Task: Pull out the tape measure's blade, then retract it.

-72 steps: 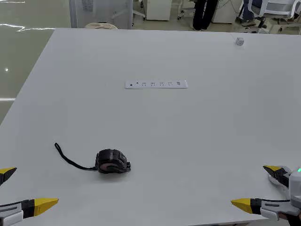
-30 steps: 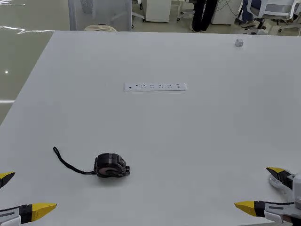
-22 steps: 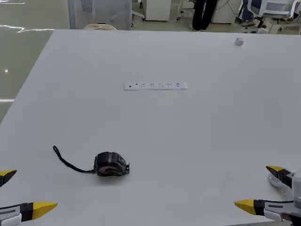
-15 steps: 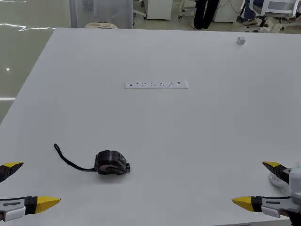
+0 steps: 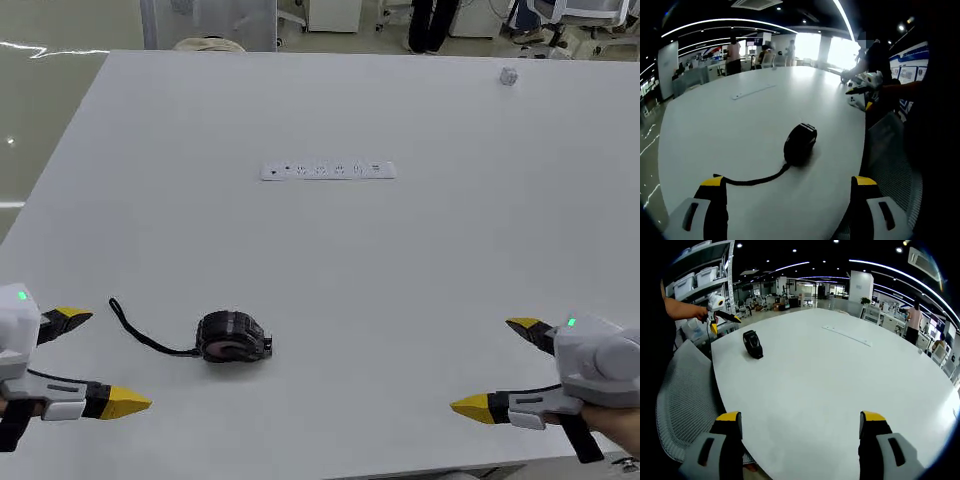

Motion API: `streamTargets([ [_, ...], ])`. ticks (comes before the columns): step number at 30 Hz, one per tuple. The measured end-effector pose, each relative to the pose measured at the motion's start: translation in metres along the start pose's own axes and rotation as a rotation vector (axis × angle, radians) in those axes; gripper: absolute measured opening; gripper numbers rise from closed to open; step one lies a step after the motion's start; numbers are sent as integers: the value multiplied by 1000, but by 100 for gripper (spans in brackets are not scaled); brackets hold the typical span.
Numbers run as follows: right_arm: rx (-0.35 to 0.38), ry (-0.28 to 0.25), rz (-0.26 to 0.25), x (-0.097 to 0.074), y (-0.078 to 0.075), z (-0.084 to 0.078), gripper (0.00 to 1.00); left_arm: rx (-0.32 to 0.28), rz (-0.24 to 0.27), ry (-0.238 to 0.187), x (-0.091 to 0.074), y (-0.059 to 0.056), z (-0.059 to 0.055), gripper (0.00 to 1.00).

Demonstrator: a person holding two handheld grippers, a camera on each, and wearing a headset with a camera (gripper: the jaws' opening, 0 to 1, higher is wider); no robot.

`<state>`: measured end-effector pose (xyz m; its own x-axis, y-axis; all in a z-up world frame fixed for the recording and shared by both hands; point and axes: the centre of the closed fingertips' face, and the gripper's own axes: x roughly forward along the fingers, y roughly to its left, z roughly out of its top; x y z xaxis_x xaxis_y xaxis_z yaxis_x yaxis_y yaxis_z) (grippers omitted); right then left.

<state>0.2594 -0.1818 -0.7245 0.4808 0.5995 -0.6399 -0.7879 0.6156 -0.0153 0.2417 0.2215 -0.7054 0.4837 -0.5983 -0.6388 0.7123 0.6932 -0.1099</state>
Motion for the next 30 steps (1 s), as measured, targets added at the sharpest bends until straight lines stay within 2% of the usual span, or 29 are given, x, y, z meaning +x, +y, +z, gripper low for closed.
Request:
streamTargets([
  [4, -31, -2, 34, 13, 5, 11, 100, 37, -25, 5, 8, 1, 12, 100],
  [10, -63, -1, 72, 26, 8, 24, 97, 113, -77, 58, 20, -2, 20, 99],
  [18, -106, -14, 112, 43, 14, 41, 98, 221, -143, 107, 37, -9, 41, 99],
  [23, -145, -26, 147, 55, 21, 52, 99, 261, -176, 131, 46, -13, 49, 99],
  [30, -208, -43, 220, 72, 34, 72, 96, 350, -226, 182, 62, -22, 56, 96],
])
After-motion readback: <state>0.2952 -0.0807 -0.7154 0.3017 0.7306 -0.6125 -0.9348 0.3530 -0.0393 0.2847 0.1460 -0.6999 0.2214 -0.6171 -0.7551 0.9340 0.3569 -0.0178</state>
